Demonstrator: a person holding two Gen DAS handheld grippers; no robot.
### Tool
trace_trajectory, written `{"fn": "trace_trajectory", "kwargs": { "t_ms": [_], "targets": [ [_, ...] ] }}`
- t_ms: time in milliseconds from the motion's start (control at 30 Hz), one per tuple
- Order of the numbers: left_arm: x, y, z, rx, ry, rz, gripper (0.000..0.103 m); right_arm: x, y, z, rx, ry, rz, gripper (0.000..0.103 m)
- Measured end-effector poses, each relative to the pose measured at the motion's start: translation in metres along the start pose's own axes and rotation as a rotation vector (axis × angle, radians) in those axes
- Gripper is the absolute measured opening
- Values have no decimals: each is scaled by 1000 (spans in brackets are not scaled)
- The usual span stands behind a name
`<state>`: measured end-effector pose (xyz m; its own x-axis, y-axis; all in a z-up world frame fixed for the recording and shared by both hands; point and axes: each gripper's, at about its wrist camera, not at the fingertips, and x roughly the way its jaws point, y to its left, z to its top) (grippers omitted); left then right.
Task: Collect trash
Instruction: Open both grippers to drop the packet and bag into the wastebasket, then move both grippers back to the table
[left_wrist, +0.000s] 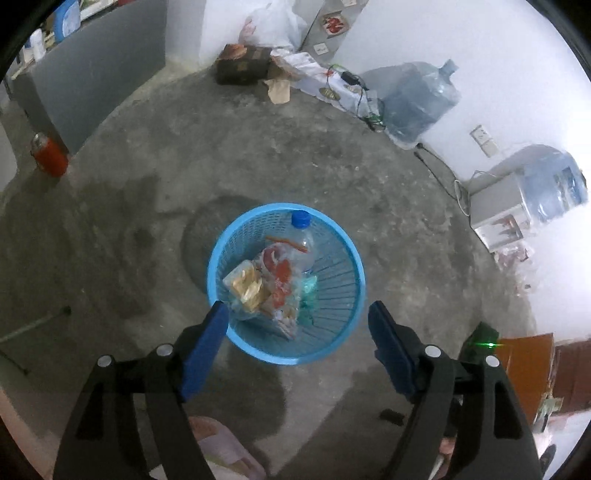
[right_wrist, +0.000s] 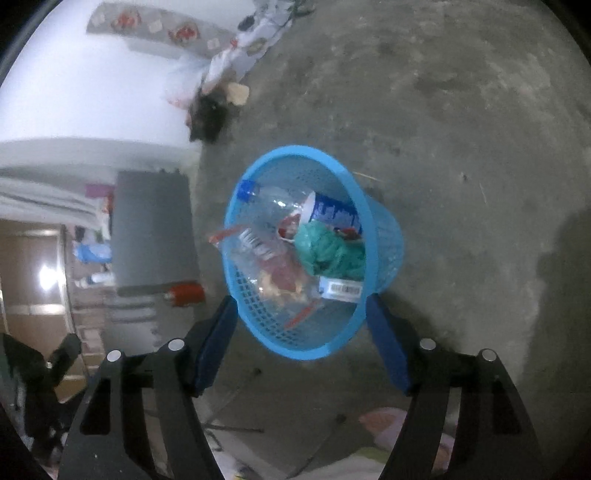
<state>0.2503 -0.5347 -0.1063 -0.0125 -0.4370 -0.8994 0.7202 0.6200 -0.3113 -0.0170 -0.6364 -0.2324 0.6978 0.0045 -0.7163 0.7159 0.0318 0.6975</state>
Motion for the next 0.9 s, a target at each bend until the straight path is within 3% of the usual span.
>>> {"fn": "trace_trajectory", "kwargs": {
  "t_ms": [400,600,900],
  "targets": [
    [-108,12,-39,38,-140,-82,78,-76,2,-32,-139,-133,-87,70],
    [-171,38,-81,12,-246,-129,80,-89,18,-45,-155,-47,-9,73],
    [-242,100,-163,-68,-425,-79,81,-96,72,-73,-335,23,32,73]
  ]
}}
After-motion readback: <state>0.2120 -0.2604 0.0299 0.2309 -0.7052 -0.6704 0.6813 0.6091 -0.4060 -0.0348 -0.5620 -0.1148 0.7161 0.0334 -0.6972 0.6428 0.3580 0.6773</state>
